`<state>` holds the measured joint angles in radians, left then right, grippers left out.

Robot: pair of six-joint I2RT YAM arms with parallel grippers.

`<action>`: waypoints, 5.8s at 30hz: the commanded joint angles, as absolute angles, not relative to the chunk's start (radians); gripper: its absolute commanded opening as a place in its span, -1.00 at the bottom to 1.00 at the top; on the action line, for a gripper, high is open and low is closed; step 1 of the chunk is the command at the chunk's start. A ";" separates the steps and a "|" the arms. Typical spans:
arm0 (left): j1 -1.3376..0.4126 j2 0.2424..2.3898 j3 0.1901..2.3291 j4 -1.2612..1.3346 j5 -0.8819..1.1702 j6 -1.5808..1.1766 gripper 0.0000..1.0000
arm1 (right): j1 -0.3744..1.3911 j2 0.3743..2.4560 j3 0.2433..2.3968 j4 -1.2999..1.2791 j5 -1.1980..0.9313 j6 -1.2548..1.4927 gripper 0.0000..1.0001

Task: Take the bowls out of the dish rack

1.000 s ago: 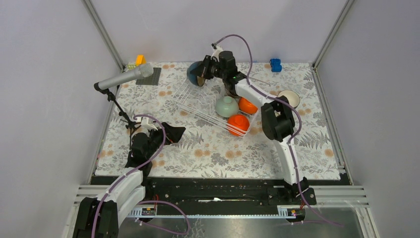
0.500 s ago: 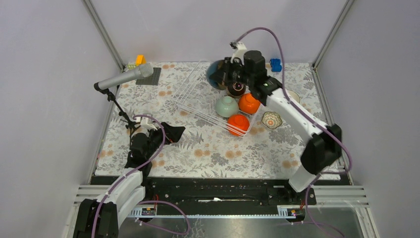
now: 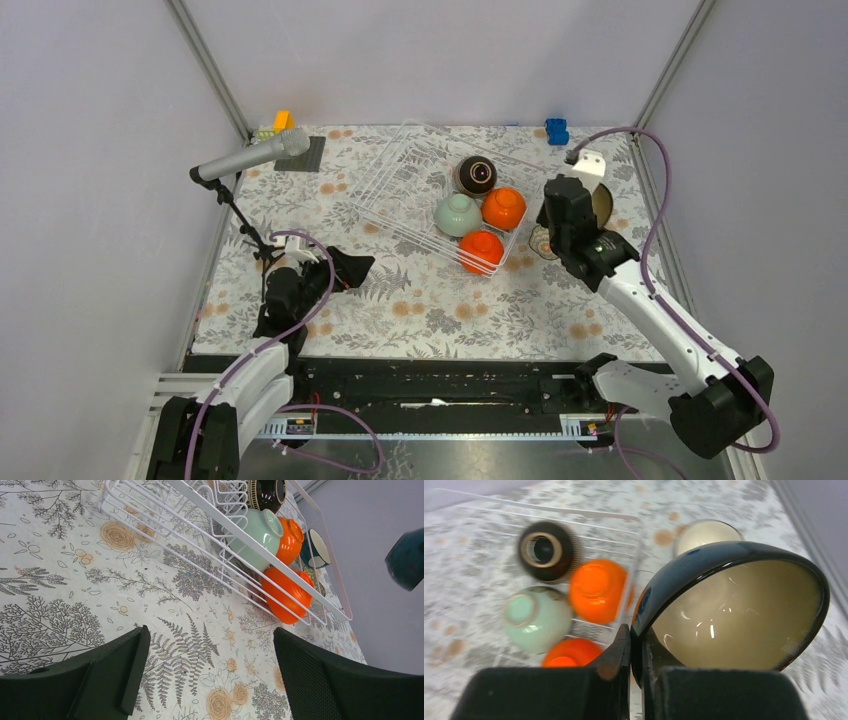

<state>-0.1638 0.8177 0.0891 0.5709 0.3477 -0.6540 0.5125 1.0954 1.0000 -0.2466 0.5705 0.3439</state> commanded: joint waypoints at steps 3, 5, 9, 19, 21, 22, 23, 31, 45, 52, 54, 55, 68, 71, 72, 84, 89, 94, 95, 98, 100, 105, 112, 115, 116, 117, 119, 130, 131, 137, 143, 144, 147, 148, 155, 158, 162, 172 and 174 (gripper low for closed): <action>-0.164 0.806 0.088 0.618 0.355 -0.649 0.97 | 0.444 1.068 0.959 -0.332 0.772 0.469 -1.00; -0.164 0.810 0.087 0.625 0.355 -0.651 0.97 | 0.392 1.074 0.935 -0.359 0.724 0.529 -1.00; -0.164 0.818 0.088 0.625 0.355 -0.651 0.97 | 0.240 1.085 0.885 -0.364 0.558 0.620 -1.00; -0.164 0.812 0.085 0.618 0.346 -0.649 0.98 | 0.031 1.386 0.983 -0.429 0.326 0.728 -1.00; -0.164 0.818 0.088 0.618 0.345 -0.647 0.97 | 0.025 1.452 1.011 -0.444 0.318 0.737 -1.00; -0.164 0.818 0.089 0.617 0.346 -0.647 0.97 | 0.022 1.483 1.028 -0.458 0.325 0.742 -1.00; -0.164 0.819 0.089 0.614 0.346 -0.646 0.98 | 0.023 1.514 1.047 -0.480 0.341 0.748 -1.00; -0.164 0.812 0.090 0.612 0.342 -0.646 0.98 | 0.023 1.659 1.147 -0.576 0.409 0.727 -0.98; -0.164 0.797 0.088 0.610 0.356 -0.655 0.97 | 0.023 1.459 1.068 -0.460 0.383 0.610 0.99; -0.164 0.792 0.087 0.615 0.363 -0.660 0.97 | 0.025 1.256 1.028 -0.339 0.061 0.417 0.99; -0.164 0.793 0.088 0.616 0.366 -0.662 0.97 | 0.027 1.227 1.024 -0.321 -0.056 0.399 0.99; -0.164 0.792 0.088 0.617 0.365 -0.661 0.97 | 0.033 1.219 1.030 -0.321 -0.094 0.394 0.99; -0.164 0.808 0.089 0.630 0.386 -0.660 0.97 | 0.431 1.362 1.152 -0.368 -0.103 0.251 0.85; -0.164 0.810 0.090 0.632 0.385 -0.659 0.97 | 0.477 1.406 1.150 -0.369 -0.057 0.249 0.76; -0.164 0.812 0.089 0.634 0.385 -0.660 0.97 | 0.489 1.427 1.149 -0.372 -0.037 0.248 0.75; -0.164 0.824 0.090 0.640 0.385 -0.658 0.97 | 0.531 1.618 1.206 -0.433 0.049 0.241 0.65; -0.164 0.827 0.090 0.639 0.383 -0.657 0.97 | 0.554 1.685 1.240 -0.457 0.080 0.243 0.45; -0.163 0.827 0.091 0.639 0.383 -0.655 0.97 | 0.568 1.713 1.267 -0.472 0.117 0.250 0.16; -0.164 0.827 0.091 0.637 0.383 -0.655 0.98 | 0.569 1.717 1.273 -0.476 0.126 0.250 0.09; -0.164 0.825 0.091 0.635 0.382 -0.654 0.97 | 0.572 1.712 1.290 -0.490 0.168 0.262 -0.13; -0.164 0.821 0.091 0.632 0.381 -0.653 0.98 | 0.573 1.691 1.289 -0.480 0.169 0.271 -0.15; -0.164 0.816 0.091 0.629 0.382 -0.652 0.98 | 0.572 1.627 1.286 -0.442 0.127 0.292 -0.18; -0.164 0.809 0.092 0.625 0.382 -0.654 0.97 | 0.584 1.645 1.347 -0.474 0.109 0.274 0.59; -0.164 0.802 0.092 0.621 0.382 -0.654 0.97 | 0.621 1.717 1.427 -0.583 0.248 0.270 0.99; -0.164 0.800 0.092 0.620 0.382 -0.654 0.97 | 0.632 1.743 1.451 -0.615 0.288 0.271 0.99; -0.164 0.800 0.093 0.620 0.382 -0.653 0.97 | 0.642 1.767 1.472 -0.642 0.320 0.277 0.99; -0.164 0.799 0.092 0.617 0.382 -0.653 0.97 | 0.648 1.808 1.505 -0.683 0.358 0.293 0.99; -0.164 0.802 0.092 0.621 0.387 -0.655 0.97 | 0.648 1.860 1.515 -0.547 0.294 0.214 0.99; -0.164 0.802 0.092 0.621 0.387 -0.655 0.97 | 0.649 1.858 1.511 -0.521 0.280 0.183 0.99; -0.164 0.808 0.092 0.628 0.388 -0.657 0.97 | 0.649 1.883 1.540 -0.429 0.282 0.057 0.99; -0.164 0.831 0.091 0.660 0.408 -0.660 0.98 | 0.650 1.942 1.593 -0.388 0.271 -0.042 0.97; -0.164 0.838 0.090 0.669 0.415 -0.662 0.97 | 0.650 1.956 1.605 -0.387 0.265 -0.056 0.98; -0.165 0.857 0.087 0.697 0.431 -0.667 0.98 | 0.650 2.008 1.640 -0.399 0.190 -0.110 0.99; -0.164 0.864 0.087 0.702 0.434 -0.668 0.97 | 0.650 2.019 1.644 -0.404 0.170 -0.126 0.99; -0.166 0.870 0.086 0.707 0.429 -0.669 0.97 | 0.650 2.016 1.543 -0.307 0.156 -0.290 0.99; -0.166 0.866 0.086 0.705 0.426 -0.668 0.97 | 0.649 2.044 1.563 -0.331 0.131 -0.329 0.99; -0.165 0.853 0.088 0.687 0.417 -0.661 0.97 | 0.653 2.080 1.574 -0.358 0.139 -0.355 0.99; -0.166 0.839 0.088 0.673 0.410 -0.658 0.97 | 0.653 1.955 1.449 -0.229 0.131 -0.376 0.99; -0.166 0.835 0.088 0.670 0.411 -0.658 0.97 | 0.651 1.886 1.388 -0.160 0.114 -0.366 0.99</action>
